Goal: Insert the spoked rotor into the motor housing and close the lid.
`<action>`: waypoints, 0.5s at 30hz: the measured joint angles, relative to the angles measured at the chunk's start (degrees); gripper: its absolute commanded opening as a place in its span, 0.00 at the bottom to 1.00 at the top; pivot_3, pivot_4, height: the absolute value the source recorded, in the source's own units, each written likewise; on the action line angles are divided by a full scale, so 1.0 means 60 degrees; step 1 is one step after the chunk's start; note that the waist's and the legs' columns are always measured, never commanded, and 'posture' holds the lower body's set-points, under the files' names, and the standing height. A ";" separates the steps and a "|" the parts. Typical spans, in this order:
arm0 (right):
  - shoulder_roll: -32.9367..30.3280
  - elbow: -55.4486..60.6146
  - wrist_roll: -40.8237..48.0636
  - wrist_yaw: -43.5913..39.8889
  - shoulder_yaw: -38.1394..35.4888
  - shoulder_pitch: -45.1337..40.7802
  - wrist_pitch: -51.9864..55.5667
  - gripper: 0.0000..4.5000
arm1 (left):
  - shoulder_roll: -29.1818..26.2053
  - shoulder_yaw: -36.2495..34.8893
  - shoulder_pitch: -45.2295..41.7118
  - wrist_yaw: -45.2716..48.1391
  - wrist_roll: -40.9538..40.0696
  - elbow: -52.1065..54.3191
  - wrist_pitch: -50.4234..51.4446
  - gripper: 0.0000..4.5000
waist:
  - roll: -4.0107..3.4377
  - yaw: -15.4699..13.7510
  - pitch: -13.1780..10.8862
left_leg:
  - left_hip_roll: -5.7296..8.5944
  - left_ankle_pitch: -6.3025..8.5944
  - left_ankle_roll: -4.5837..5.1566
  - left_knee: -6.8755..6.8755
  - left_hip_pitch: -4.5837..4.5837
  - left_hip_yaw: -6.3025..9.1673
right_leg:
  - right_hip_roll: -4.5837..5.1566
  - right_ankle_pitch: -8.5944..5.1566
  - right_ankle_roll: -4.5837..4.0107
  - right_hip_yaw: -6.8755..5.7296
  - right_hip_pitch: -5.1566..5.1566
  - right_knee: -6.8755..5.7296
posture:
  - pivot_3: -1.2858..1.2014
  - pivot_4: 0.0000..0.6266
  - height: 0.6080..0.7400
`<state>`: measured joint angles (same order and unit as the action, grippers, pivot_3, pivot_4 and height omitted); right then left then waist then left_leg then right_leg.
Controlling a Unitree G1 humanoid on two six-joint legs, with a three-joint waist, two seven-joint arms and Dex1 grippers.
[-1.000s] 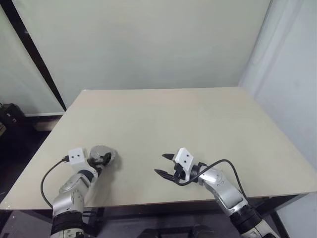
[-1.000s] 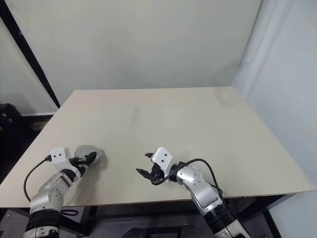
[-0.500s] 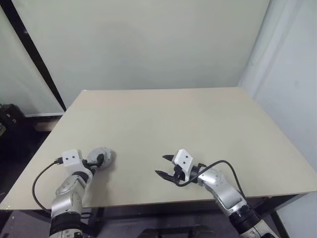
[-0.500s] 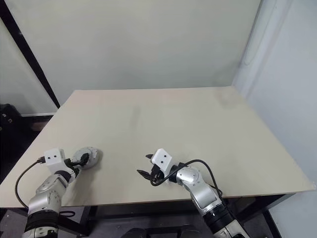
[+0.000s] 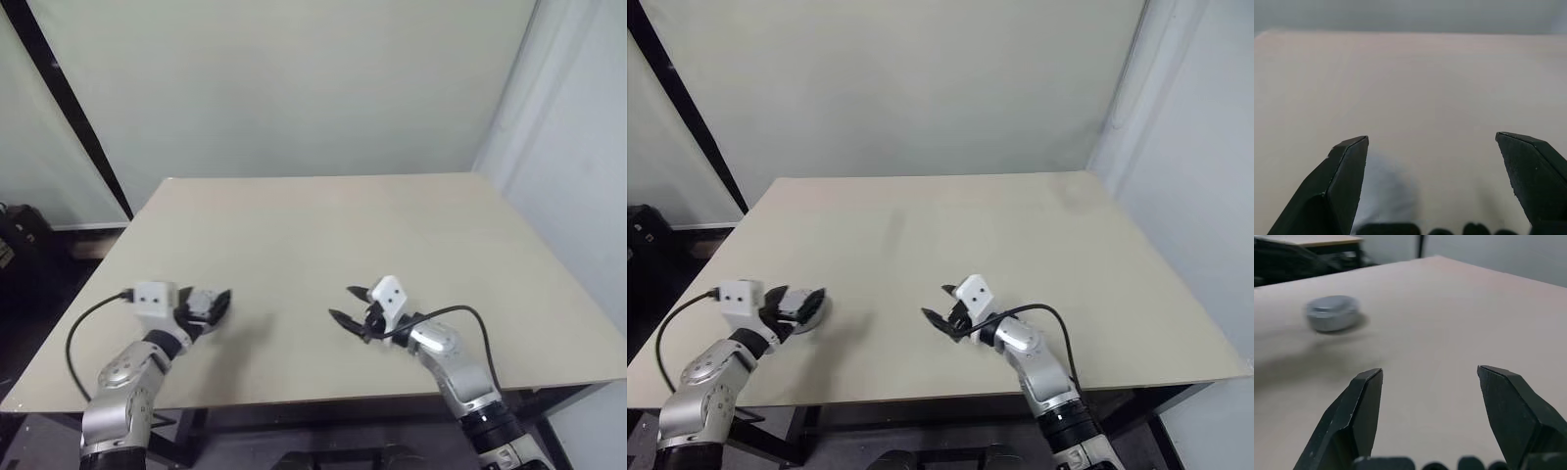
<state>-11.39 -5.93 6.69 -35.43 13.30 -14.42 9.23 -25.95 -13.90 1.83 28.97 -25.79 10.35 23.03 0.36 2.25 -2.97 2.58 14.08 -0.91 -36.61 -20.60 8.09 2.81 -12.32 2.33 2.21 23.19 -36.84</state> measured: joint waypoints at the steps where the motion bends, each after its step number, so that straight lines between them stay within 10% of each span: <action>1: -0.0164 0.0011 0.0021 0.0038 -0.0187 0.0002 0.0084 0.75 | -0.0142 0.0381 0.0044 0.0267 -0.0042 0.0499 0.0265 0.99 | -0.0001 0.0003 0.0000 | -0.0002 0.0000 0.0000 -0.0001 0.0000 -0.0006 | -0.0001 0.0000 -0.0001 0.0000 0.0000 -0.0001 | 0.52 0.00 1.00; 15: -0.0703 0.0792 0.0074 0.0474 -0.1055 0.0751 0.0893 0.75 | -0.0182 0.2119 -0.0023 0.0941 -0.0029 0.1062 0.1255 0.99 | -0.0018 0.0096 0.0000 | -0.0025 -0.0001 0.0005 -0.0011 0.0006 -0.0036 | -0.0020 0.0000 -0.0003 0.0016 0.0008 -0.0012 | 0.52 0.00 1.00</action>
<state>-15.61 -1.17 7.13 -32.59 6.96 -9.92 14.59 -27.04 -1.19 1.69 34.61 -25.96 16.72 30.56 0.26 2.82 -2.97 2.43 14.08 -0.88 -36.68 -20.56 7.87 2.69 -12.32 2.31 2.30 23.24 -36.92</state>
